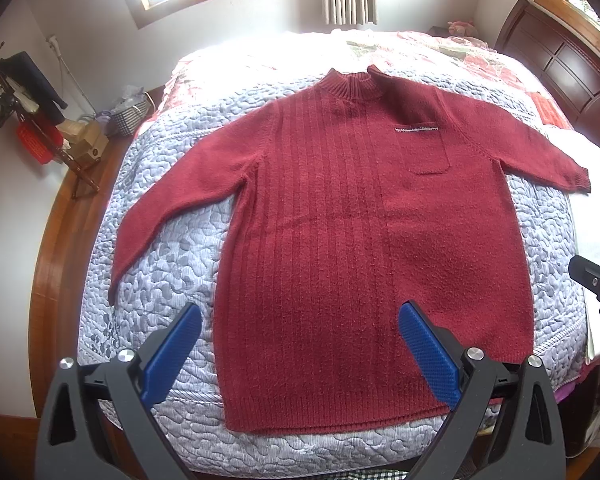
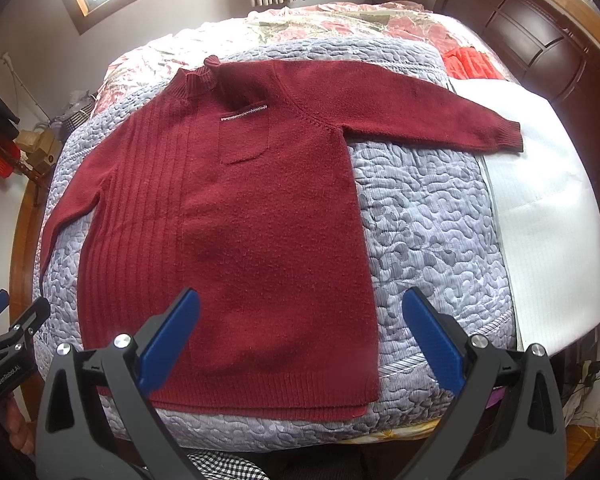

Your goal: Fold small clothes

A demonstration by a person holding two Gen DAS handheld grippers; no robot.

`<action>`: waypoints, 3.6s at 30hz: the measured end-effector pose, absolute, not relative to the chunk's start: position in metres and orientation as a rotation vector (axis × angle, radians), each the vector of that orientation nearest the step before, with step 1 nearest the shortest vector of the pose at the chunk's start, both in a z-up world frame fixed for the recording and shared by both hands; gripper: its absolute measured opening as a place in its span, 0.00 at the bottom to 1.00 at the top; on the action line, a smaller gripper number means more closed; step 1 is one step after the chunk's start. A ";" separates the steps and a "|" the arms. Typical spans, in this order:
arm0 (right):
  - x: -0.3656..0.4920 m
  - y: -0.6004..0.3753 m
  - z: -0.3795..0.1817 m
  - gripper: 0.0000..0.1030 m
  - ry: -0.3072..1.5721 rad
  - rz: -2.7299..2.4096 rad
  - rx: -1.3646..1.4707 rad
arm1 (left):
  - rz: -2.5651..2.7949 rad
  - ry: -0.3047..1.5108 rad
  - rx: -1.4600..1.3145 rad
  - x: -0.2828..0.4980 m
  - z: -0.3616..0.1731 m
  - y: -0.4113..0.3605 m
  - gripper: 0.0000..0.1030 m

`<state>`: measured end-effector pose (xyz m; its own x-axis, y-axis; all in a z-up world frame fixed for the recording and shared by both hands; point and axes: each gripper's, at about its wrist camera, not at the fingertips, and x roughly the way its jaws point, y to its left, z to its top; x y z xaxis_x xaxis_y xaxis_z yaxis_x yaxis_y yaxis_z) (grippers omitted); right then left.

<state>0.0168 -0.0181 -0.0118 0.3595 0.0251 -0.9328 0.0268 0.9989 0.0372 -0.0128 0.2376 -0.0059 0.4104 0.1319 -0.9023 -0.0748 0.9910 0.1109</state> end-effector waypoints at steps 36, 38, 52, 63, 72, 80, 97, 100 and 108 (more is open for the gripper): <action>0.237 -0.378 -0.105 0.97 1.219 -0.153 0.205 | 0.101 1.035 -0.063 0.197 -0.051 0.053 0.96; 0.254 -0.400 -0.123 0.97 1.255 -0.148 0.207 | 0.105 1.039 -0.067 0.212 -0.059 0.038 0.96; 0.295 -0.470 -0.158 0.90 1.318 -0.023 0.267 | 0.097 1.041 -0.078 0.270 -0.086 -0.042 0.96; 0.296 -0.475 -0.148 0.11 1.302 0.030 0.176 | 0.148 1.046 -0.058 0.269 -0.088 -0.031 0.96; 0.279 -0.437 -0.102 0.08 1.201 0.147 0.177 | 0.195 1.047 -0.048 0.255 -0.087 0.013 0.96; 0.285 -0.305 -0.063 0.08 1.149 0.368 0.066 | 0.280 1.051 -0.086 0.238 -0.088 0.090 0.96; 0.295 -0.028 -0.080 0.09 1.178 0.727 0.003 | 0.346 1.089 -0.161 0.209 -0.106 0.202 0.96; 0.299 -0.020 -0.099 0.18 1.245 0.732 0.064 | 0.336 1.103 -0.162 0.211 -0.112 0.204 0.96; 0.286 -0.085 -0.073 0.35 1.180 0.649 0.086 | 0.188 1.161 -0.237 0.231 -0.131 0.164 0.96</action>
